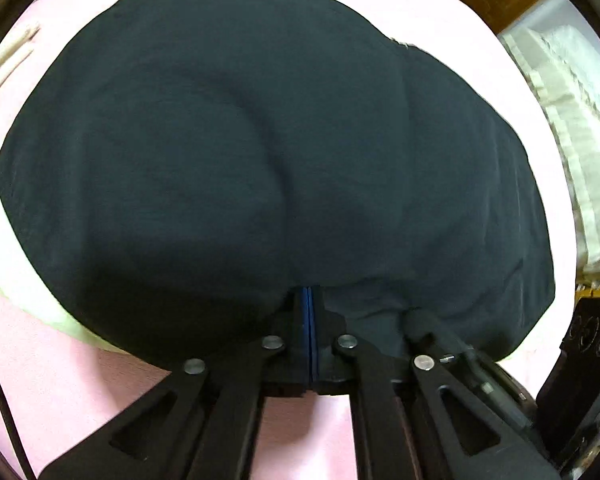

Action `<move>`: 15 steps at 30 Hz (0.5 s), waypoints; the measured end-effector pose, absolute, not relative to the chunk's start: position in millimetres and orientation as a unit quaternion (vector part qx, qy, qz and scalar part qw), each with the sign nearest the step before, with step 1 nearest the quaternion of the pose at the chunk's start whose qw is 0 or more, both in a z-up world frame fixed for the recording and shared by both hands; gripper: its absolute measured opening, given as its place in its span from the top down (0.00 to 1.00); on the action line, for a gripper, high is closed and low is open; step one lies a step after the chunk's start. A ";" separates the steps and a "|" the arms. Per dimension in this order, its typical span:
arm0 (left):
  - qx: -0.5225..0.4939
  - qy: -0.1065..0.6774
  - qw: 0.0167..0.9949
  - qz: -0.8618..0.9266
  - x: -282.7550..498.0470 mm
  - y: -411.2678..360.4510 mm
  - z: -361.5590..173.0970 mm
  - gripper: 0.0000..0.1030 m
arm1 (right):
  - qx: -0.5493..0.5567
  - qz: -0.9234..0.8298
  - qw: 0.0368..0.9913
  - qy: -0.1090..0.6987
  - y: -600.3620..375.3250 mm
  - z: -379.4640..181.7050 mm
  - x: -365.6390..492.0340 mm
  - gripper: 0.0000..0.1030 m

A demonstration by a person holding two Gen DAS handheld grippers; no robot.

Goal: Fold large clothes

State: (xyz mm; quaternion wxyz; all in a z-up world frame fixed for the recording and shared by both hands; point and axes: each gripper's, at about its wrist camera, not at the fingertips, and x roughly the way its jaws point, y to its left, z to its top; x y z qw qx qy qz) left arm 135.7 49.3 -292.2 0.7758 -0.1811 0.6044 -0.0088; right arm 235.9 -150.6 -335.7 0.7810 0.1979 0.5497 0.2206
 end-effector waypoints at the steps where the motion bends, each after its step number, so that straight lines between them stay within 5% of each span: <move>1: -0.156 0.594 0.788 0.039 129.5 60.7 -288.3 0.99 | 0.196 0.219 0.782 0.550 -156.6 -334.8 236.6 1.00; 5: -0.083 0.582 0.795 0.150 110.2 106.8 -290.9 0.99 | 0.165 0.148 0.813 0.539 -210.8 -327.7 231.2 1.00; 12: -0.138 0.576 0.784 0.185 83.1 165.6 -302.7 0.99 | 0.211 -0.013 0.833 0.511 -337.4 -324.5 212.5 1.00; 15: -0.099 0.571 0.784 0.222 85.3 152.1 -295.0 0.99 | 0.115 -0.055 0.847 0.516 -316.5 -312.1 217.6 1.00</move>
